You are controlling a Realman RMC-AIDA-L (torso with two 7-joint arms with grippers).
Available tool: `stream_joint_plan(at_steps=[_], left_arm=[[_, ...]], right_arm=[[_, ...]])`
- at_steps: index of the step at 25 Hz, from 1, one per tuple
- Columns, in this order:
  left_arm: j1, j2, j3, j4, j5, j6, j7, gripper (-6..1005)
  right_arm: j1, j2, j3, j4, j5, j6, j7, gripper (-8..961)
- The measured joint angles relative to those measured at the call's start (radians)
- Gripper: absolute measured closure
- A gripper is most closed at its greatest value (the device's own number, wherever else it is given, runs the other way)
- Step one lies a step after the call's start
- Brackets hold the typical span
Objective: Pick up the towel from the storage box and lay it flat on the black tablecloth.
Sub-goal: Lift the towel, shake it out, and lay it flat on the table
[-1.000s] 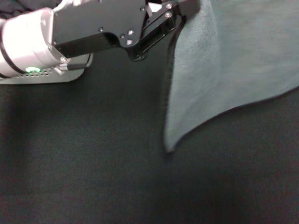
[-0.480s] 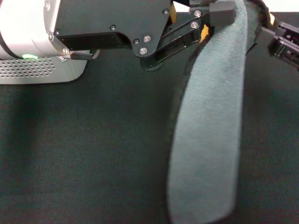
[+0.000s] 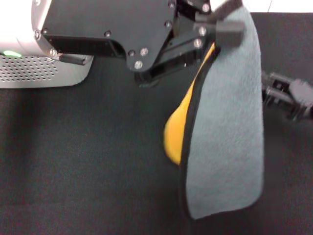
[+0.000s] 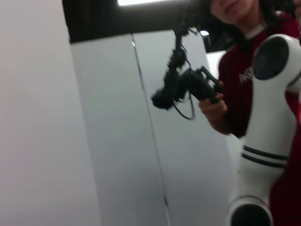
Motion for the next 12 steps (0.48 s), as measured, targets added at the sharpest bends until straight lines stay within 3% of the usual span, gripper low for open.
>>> stream_joint_plan(at_steps=[5,12], left_arm=[[-0.015,0.016,0.0,0.032,0.013,0.015,-0.086,963],[-0.011,0.016,-0.011,0.039,0.013,0.013,-0.116,963]], right_arm=[[-0.007,0.002,-0.034,0.03,-0.042,-0.023,-0.047,404],[-0.018,0.009,-0.093,0.031,-0.117,-0.289,-0.038,410]])
